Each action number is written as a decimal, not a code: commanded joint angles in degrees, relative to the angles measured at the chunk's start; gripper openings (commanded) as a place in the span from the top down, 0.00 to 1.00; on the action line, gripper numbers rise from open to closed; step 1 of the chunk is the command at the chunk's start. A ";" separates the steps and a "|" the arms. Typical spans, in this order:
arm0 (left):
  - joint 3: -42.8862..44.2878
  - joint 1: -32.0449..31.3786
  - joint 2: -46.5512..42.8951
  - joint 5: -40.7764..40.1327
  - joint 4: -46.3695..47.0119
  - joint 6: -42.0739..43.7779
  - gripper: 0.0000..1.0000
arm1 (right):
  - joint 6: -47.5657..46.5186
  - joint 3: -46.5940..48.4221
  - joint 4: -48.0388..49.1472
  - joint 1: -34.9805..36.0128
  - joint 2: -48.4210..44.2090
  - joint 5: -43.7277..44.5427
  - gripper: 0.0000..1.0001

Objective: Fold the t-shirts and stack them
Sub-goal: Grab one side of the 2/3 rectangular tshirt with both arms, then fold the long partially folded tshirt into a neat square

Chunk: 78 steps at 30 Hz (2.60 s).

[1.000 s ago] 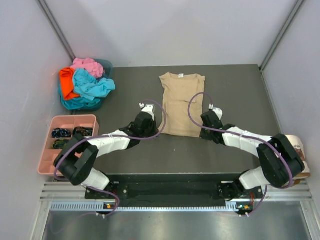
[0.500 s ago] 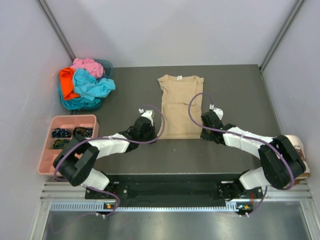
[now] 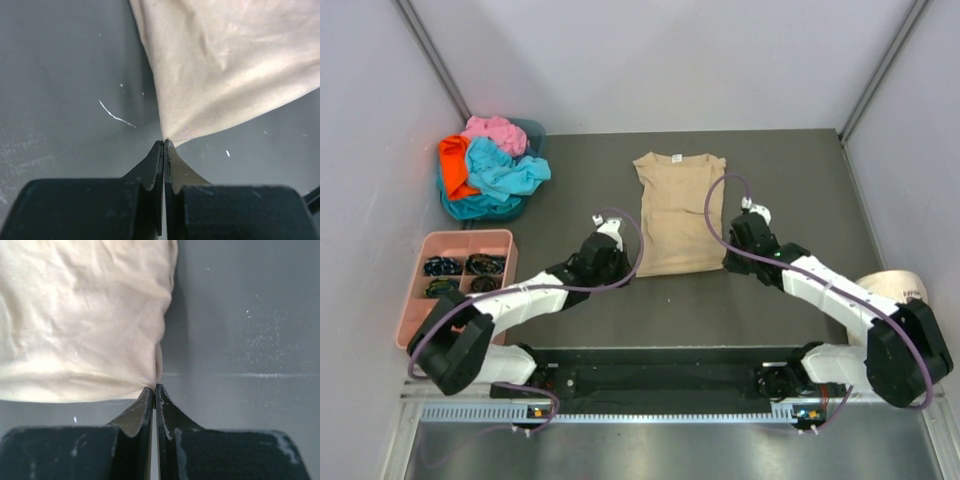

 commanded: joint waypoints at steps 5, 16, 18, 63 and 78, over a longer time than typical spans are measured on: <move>-3.30 -2.16 -10.00 0.58 -9.46 -4.10 1.00 | -2.26 -0.31 -8.30 -0.18 -6.15 -6.91 1.00; -5.77 -8.23 -25.03 -0.04 -20.00 -13.42 1.00 | 0.11 -4.36 -17.09 -0.09 -16.08 -10.61 1.00; -5.33 -9.72 -26.45 -1.26 -21.84 -14.31 1.00 | 0.11 -3.05 -18.33 -0.09 -18.71 -10.26 1.00; 38.70 7.49 23.46 -12.52 7.59 13.20 1.00 | -5.42 44.67 6.01 -12.75 31.98 -13.07 1.00; 41.43 10.66 30.67 -11.90 7.59 13.55 1.00 | -4.81 52.41 7.24 -14.94 43.76 -16.23 1.00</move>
